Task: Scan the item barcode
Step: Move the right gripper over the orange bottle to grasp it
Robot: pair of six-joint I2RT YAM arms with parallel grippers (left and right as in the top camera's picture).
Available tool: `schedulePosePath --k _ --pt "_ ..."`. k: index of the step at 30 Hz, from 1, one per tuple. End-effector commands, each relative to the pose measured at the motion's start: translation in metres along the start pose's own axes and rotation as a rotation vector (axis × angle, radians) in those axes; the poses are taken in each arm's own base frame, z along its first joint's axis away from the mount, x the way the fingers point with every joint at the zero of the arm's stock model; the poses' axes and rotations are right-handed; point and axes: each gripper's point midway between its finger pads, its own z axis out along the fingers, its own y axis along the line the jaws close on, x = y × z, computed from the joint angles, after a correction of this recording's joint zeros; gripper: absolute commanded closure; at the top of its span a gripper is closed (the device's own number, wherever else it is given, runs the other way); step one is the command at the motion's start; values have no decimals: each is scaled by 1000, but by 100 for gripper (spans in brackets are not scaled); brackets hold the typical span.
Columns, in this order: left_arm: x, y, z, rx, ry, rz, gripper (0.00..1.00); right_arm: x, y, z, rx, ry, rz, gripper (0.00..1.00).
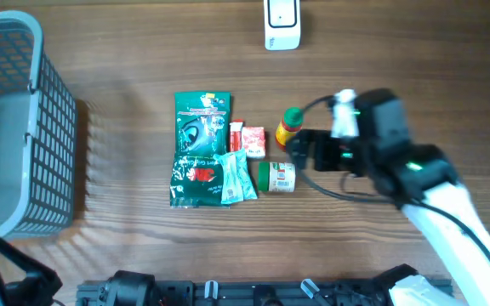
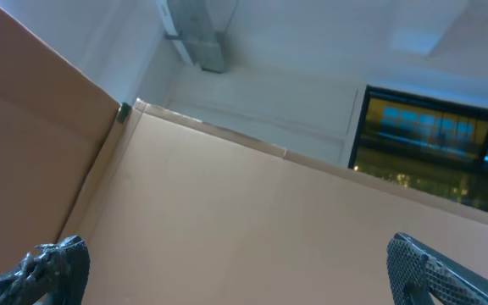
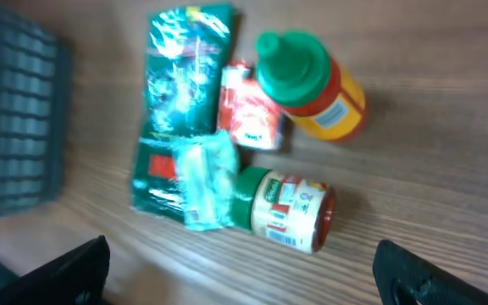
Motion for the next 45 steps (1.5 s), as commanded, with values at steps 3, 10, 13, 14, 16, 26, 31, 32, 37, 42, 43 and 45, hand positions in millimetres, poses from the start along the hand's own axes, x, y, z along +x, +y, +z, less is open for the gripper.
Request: schedulePosePath --k 3,10,13,14,16,26,31,32,37,42,43,45 --pt "-3 4 -4 -16 -16 -12 0 31 -34 82 383 96 48 0" --pt "-3 4 -4 -16 -16 -12 0 68 -45 134 414 271 61 0" --pt "-2 4 -4 -17 -12 -10 0 71 -41 135 410 275 36 0" --pt "-1 4 -4 -17 -12 -10 0 72 -39 135 407 276 31 0" --pt "0 4 -3 -17 -10 -9 0 75 -36 135 402 283 24 0" --pt "3 4 -3 -17 -3 -6 0 38 -2 95 370 172 1 0" --pt "4 4 -3 -18 -2 -6 0 -19 50 23 237 -33 -9 0" --pt "4 4 -3 -18 -3 -6 0 -27 58 12 203 -73 -27 0" --pt "1 5 -5 -17 -11 -9 0 -51 65 -15 205 -195 -295 0" --pt "-1 5 -7 -16 -17 -12 0 -60 62 7 250 -174 -475 0" --pt "-1 5 -7 -16 -17 -12 0 -62 60 15 260 -166 -478 0" --pt "-1 5 -7 -16 -17 -12 0 -70 52 28 282 -163 -457 0"
